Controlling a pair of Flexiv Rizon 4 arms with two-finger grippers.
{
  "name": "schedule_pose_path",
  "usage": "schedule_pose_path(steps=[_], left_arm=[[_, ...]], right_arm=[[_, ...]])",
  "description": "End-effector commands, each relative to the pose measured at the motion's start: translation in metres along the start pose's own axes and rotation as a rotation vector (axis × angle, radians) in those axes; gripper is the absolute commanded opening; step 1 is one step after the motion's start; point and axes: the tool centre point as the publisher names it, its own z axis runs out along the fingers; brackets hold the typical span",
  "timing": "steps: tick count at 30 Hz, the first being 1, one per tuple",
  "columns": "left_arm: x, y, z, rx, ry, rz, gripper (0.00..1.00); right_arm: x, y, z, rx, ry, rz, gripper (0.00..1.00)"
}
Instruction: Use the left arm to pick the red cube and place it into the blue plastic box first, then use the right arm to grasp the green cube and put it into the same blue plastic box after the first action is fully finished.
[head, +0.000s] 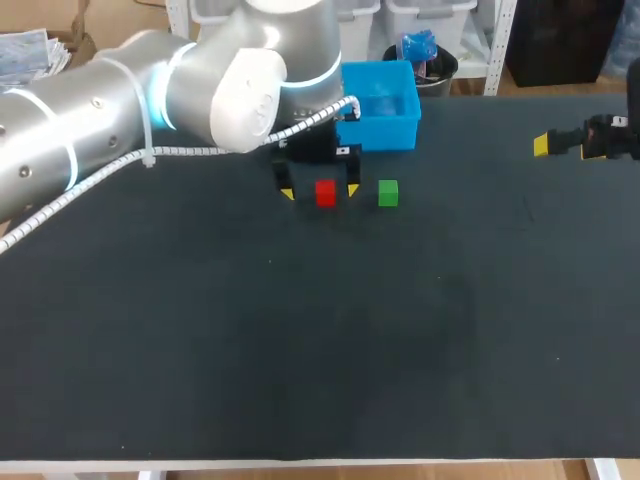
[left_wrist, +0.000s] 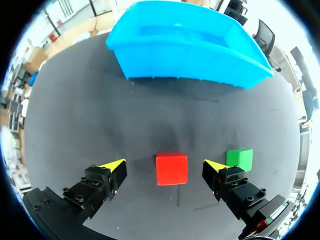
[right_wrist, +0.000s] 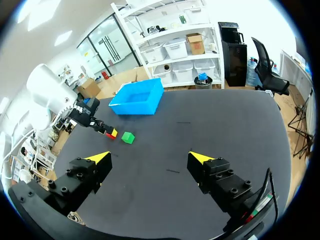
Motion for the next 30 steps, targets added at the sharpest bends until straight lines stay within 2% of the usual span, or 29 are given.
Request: schedule_pose_path(steps=[1,8,9,10,11,12,30], left_arm=[[0.0001,-0.0007,0.0005,-0.003,0.0,-0.002,1.0],[-0.0001,0.0013,0.0025,-0.01,-0.006,0.0,1.0],[-0.0001,0.0015,0.0029,-0.008,-0.006,0.0,0.75],[0.0,0.0018,0.0034,-0.008,-0.001,-0.007,0.37],[0.0,0.0021,0.0038,-0.01,0.0,-0.007,0.12],[0.0001,0.0023,0.0041,-0.01,0.001,-0.007,0.0],[0.0001,-0.0014,0.0003,0.005,-0.01,0.008,0.0]], right_arm=[[-0.0003,0.0003,0.0005,0.002,0.001,0.0,1.0],[-0.0003,0.0003,0.0005,0.002,0.001,0.0,1.0],[-0.0003,0.0003,0.0005,0.002,0.001,0.0,1.0],[-0.0003,0.0003,0.0005,0.002,0.001,0.0,1.0],[-0.0003,0.0003,0.0005,0.002,0.001,0.0,1.0],[-0.0003,0.0003,0.0005,0.002,0.001,0.0,1.0],[-0.0003,0.0003,0.0005,0.002,0.001,0.0,1.0]])
